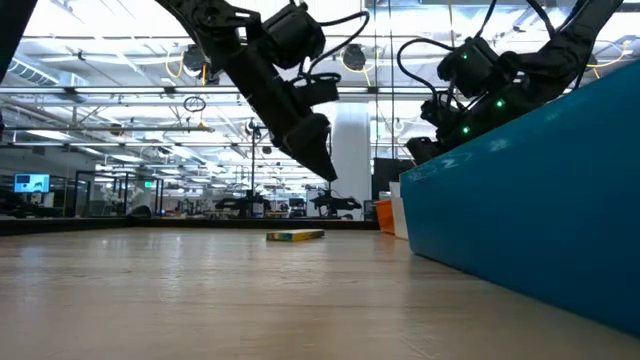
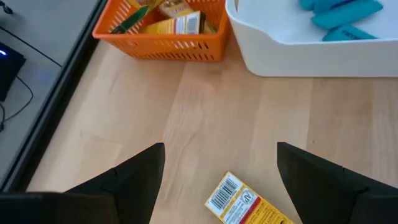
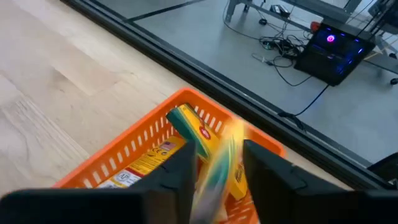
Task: Pick & Place School Supplies
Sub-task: Put the yellow crayon box into the orange bin
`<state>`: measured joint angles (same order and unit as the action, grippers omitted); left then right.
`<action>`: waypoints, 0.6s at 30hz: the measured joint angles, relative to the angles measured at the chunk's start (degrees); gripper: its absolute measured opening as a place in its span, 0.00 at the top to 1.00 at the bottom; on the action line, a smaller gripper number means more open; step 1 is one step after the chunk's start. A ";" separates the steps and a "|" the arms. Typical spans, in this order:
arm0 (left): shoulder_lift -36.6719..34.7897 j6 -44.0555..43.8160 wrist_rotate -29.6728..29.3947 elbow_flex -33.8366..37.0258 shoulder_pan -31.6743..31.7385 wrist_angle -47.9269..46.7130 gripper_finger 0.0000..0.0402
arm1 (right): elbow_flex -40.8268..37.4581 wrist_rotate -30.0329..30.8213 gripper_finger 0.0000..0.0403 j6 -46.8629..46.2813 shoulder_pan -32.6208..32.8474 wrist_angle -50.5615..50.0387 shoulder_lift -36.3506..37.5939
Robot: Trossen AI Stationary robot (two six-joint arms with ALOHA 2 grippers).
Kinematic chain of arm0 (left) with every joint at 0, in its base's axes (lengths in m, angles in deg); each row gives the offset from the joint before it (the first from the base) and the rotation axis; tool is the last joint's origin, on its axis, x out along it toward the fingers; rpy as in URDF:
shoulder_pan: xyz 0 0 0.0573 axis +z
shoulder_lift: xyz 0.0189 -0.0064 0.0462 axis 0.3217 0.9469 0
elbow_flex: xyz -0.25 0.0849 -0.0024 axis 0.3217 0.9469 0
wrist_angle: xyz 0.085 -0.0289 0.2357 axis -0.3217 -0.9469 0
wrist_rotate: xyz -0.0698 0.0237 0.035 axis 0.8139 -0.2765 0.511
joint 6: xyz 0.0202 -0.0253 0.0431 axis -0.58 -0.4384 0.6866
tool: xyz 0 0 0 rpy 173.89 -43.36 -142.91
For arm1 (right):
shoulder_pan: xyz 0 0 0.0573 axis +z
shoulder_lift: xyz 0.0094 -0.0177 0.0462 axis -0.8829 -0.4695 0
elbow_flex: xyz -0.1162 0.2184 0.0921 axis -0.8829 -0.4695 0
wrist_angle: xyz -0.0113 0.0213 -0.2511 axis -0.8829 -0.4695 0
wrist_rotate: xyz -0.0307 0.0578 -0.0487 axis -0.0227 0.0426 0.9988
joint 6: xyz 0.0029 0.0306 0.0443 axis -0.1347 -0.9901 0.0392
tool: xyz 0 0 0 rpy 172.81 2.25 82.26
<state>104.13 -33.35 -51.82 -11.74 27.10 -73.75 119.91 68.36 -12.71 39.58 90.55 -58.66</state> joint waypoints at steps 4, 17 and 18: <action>1.20 0.22 -0.03 0.00 0.00 0.81 0.23 | -0.01 0.20 0.59 -0.25 -0.02 -0.01 0.02; 1.20 -18.67 1.43 0.02 -1.72 -11.90 0.23 | -0.02 -3.10 0.38 -1.26 0.04 3.93 0.68; 1.20 -21.67 1.44 0.02 -2.04 -14.05 0.23 | -0.02 -3.15 0.38 -1.22 0.04 3.98 0.78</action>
<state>105.33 -55.02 -50.38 -11.72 25.06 -87.80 119.89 65.21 -13.94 39.62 94.53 -57.88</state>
